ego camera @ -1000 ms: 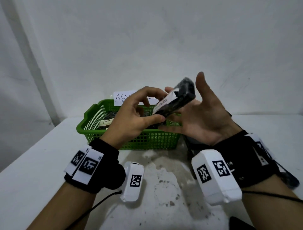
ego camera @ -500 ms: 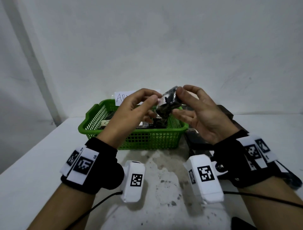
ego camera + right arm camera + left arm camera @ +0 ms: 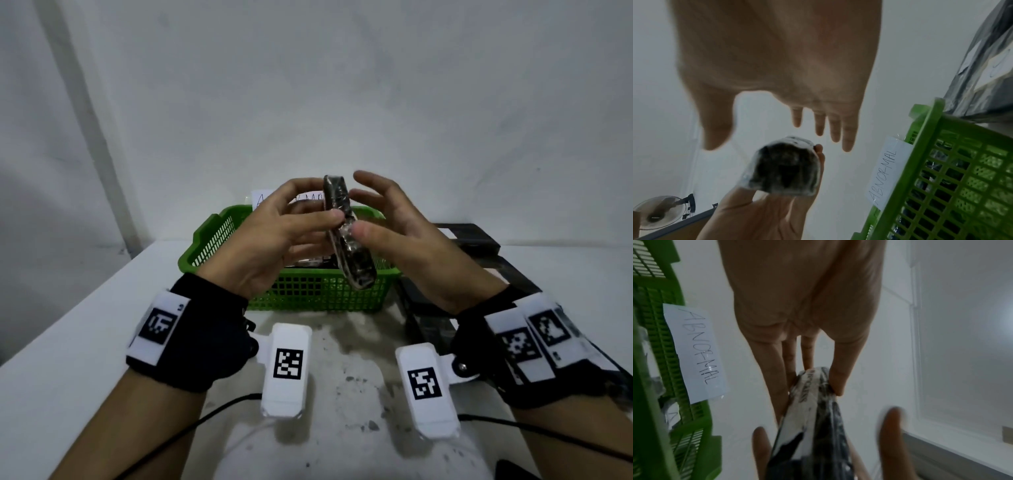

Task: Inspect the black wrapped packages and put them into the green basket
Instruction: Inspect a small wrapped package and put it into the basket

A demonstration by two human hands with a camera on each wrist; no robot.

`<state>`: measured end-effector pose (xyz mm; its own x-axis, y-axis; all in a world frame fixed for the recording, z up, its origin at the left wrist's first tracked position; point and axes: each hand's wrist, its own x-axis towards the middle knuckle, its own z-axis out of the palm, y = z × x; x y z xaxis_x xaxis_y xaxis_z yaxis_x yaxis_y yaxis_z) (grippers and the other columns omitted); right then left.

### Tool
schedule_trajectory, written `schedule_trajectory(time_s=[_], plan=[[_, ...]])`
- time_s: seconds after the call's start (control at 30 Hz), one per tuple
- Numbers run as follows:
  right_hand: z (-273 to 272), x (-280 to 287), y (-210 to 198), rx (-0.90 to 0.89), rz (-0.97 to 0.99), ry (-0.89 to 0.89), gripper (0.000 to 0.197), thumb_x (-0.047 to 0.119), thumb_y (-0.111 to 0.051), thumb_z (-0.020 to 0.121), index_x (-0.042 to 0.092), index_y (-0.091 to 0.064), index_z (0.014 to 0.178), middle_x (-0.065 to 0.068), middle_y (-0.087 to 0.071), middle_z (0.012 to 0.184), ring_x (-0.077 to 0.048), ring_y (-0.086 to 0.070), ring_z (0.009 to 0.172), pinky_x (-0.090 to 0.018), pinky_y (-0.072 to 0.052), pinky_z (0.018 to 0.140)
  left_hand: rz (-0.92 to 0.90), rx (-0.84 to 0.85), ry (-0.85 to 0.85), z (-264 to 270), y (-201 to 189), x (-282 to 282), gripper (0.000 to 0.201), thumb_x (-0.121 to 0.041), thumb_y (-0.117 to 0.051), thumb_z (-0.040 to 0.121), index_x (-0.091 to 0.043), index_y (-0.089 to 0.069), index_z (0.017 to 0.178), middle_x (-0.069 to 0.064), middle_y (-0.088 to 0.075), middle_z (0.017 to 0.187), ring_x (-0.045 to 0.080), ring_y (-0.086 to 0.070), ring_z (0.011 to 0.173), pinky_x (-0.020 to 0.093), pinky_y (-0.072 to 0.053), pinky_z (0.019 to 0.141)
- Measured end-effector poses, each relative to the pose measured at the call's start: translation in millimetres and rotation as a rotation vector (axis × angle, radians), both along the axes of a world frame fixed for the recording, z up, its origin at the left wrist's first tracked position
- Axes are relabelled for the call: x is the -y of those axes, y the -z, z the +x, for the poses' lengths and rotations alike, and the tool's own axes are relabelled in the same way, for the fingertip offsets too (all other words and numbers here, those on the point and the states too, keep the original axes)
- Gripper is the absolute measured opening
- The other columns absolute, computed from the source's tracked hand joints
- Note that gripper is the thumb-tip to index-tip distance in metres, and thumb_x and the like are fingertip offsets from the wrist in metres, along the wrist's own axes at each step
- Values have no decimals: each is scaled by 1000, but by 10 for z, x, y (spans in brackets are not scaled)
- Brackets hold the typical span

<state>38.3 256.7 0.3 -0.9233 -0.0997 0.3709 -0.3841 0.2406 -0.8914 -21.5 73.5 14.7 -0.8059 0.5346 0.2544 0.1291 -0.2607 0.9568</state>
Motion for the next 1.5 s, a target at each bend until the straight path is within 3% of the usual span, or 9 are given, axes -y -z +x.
schedule_trajectory(time_s=[0.07, 0.17, 0.4, 0.5, 0.77, 1.07, 1.27, 1.37, 1.5], plan=[[0, -17, 6, 82, 31, 61, 72, 46, -80, 78, 30, -50, 140, 2, -59, 140, -11, -64, 120, -32, -57, 90, 28, -49, 18, 13, 1, -9, 61, -11, -74, 69, -15, -58, 127, 2, -70, 108, 17, -72, 89, 29, -59, 75], [22, -28, 11, 178, 43, 39, 57, 44, -75, 70, 15, -66, 118, -7, -75, 112, -21, -73, 96, -42, -62, 83, 53, -125, -11, 30, 3, -28, 53, -6, -73, 72, -17, -58, 122, 3, -68, 112, 16, -71, 92, 30, -59, 79], [0, -8, 19, -43, 75, 152, 16, 24, -79, 81, 13, -68, 85, -10, -70, 82, -12, -65, 71, -18, -48, 59, 19, -227, -71, 41, -4, -24, 43, -12, -72, 80, -14, -56, 120, 7, -71, 114, 23, -73, 95, 33, -59, 76], [-17, -21, 38, -14, 66, 146, 24, 32, -82, 73, 15, -69, 85, -9, -72, 84, -9, -67, 70, -17, -48, 55, 8, -237, -89, 15, 14, -22, 34, -5, -69, 87, -13, -56, 117, 7, -70, 113, 23, -73, 93, 35, -60, 76], [-50, -87, 87, -95, 63, 226, 42, 26, -83, 79, 22, -68, 119, 1, -75, 113, -15, -70, 107, -40, -56, 96, 140, -135, -168, -100, 26, 34, 32, 7, -66, 86, -11, -49, 106, 5, -61, 105, 16, -72, 88, 29, -59, 77], [-161, -163, 79, -123, 104, 275, 35, 14, -83, 79, 23, -70, 110, 5, -76, 106, -11, -72, 99, -36, -57, 88, -103, -234, -480, -378, 219, 259, 6, -15, -67, 93, -21, -68, 91, 8, -73, 106, 14, -67, 94, 35, -59, 81], [-508, -272, -124, 53, 598, 262, 41, 5, -79, 77, 38, -69, 100, 16, -68, 103, -5, -65, 93, -33, -54, 89, -498, -336, -377, -609, 227, 317, 6, -28, -64, 95, -26, -68, 99, -12, -70, 96, 6, -68, 87, 22, -55, 70], [-598, -424, -242, 89, 663, 352, 41, 3, -77, 78, 36, -70, 100, 5, -61, 110, -14, -62, 98, -33, -50, 92, -683, -402, -281, -726, 120, 217, 12, -34, -60, 97, -30, -68, 105, -16, -68, 101, 4, -67, 92, 23, -56, 76], [-800, -531, -459, 174, 830, 364, 33, 13, -83, 75, 33, -71, 98, 11, -63, 102, -1, -58, 84, -20, -44, 72, -989, -481, -96, -874, -94, -7, 25, -42, -53, 99, -29, -66, 116, -14, -65, 110, 3, -61, 95, 19, -45, 76]])
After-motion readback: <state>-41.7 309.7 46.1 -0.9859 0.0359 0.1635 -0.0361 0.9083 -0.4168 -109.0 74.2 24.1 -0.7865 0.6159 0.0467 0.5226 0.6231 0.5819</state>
